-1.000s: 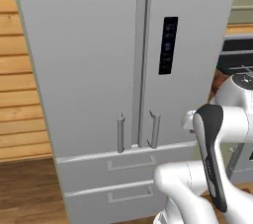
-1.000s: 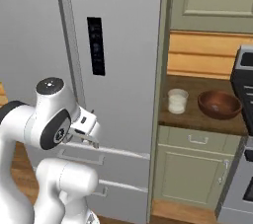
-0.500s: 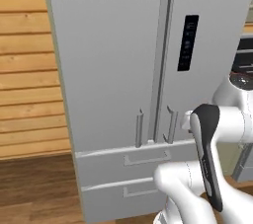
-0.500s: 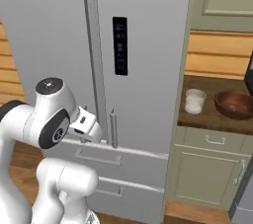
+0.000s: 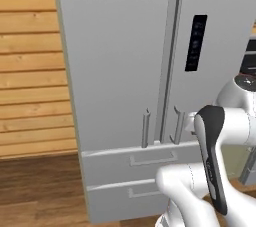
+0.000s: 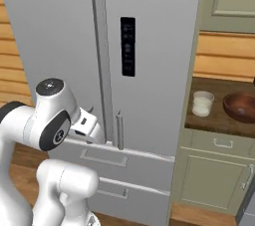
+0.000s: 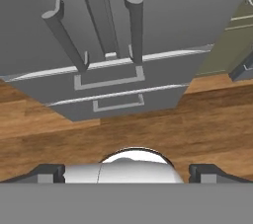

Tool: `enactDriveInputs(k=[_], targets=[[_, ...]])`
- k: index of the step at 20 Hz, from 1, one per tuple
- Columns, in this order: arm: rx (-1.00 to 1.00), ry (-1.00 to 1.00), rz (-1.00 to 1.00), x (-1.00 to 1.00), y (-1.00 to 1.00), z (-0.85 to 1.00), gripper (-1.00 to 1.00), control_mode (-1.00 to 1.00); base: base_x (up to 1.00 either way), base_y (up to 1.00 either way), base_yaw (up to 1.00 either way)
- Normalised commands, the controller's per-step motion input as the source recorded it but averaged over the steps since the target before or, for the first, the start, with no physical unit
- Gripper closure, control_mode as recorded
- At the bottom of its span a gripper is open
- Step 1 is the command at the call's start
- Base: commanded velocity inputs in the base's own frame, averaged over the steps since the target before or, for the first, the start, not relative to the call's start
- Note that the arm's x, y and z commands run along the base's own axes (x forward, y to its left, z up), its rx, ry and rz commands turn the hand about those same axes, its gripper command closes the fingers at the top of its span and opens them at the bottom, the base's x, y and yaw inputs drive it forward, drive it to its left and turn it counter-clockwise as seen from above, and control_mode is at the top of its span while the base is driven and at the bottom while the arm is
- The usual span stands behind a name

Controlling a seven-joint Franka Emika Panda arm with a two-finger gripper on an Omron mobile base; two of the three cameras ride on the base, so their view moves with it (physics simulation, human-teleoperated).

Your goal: Grab a lemon wedge from the fridge and one ice cube from the ice bowl, and put them in the glass of lemonade.

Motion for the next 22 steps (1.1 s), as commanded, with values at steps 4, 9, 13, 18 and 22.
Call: enactDriveInputs(k=[4, 9, 13, 18, 22], targets=[[0.0, 0.0, 0.0, 0.0, 0.0, 0.0, -1.0, 1.0, -0.18, 0.64, 0.07], [0.0, 0.0, 0.0, 0.0, 0.0, 0.0, -1.0, 1.0, 0.12, 0.41, -0.03], [0.0, 0.0, 0.0, 0.0, 0.0, 0.0, -1.0, 1.0, -0.54, -0.27, -0.15], [0.0, 0.0, 0.0, 0.0, 0.0, 0.0, -1.0, 1.0, -0.88, -0.44, -0.06], [0.0, 0.0, 0.0, 0.0, 0.0, 0.0, -1.0, 1.0, -0.25, 0.0, 0.0]])
